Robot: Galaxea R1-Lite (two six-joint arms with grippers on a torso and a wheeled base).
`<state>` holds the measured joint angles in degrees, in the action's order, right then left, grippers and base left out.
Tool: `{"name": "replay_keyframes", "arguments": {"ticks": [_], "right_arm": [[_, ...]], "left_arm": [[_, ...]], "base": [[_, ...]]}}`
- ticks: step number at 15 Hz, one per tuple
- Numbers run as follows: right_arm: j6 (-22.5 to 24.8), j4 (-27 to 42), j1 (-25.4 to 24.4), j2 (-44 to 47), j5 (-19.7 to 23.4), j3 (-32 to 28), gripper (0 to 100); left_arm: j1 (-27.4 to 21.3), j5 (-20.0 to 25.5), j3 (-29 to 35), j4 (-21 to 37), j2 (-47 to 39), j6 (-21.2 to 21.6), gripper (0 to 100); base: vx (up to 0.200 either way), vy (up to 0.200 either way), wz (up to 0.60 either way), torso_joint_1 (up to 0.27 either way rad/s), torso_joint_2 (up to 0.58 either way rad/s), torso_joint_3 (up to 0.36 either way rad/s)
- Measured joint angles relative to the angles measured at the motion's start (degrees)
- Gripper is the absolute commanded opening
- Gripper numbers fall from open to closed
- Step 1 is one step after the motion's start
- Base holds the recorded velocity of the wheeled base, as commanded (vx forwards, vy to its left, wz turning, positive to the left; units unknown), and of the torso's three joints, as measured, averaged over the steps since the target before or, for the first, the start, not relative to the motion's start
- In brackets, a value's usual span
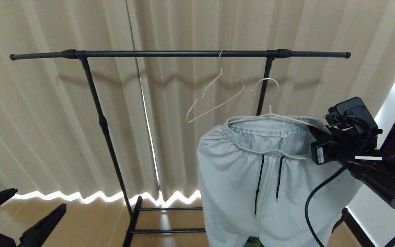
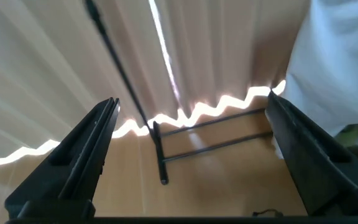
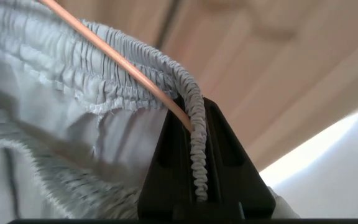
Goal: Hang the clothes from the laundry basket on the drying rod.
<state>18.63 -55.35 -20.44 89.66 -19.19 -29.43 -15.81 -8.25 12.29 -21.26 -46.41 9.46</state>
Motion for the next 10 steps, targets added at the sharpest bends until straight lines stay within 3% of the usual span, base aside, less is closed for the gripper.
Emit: {"name": "replay_keyframes", "arguments": {"ticks": [6,10], "right_arm": [[-0.02,-0.02,-0.06,0.13,-0.05,-0.11,0],[-0.95,2.24,-1.19,0.13,0.00,0.05,0]], "left_arm": [[0.00,0.02,0.02,0.00,0.22,0.39,100],[-0.23,0.00,-0.37,0.02,0.18,0.94,100]], "base": [[0.000,0.200,0.00,0.000,0.00,0.002],[0.000,0.000,0.00,0.000,0.00,0.000]]}}
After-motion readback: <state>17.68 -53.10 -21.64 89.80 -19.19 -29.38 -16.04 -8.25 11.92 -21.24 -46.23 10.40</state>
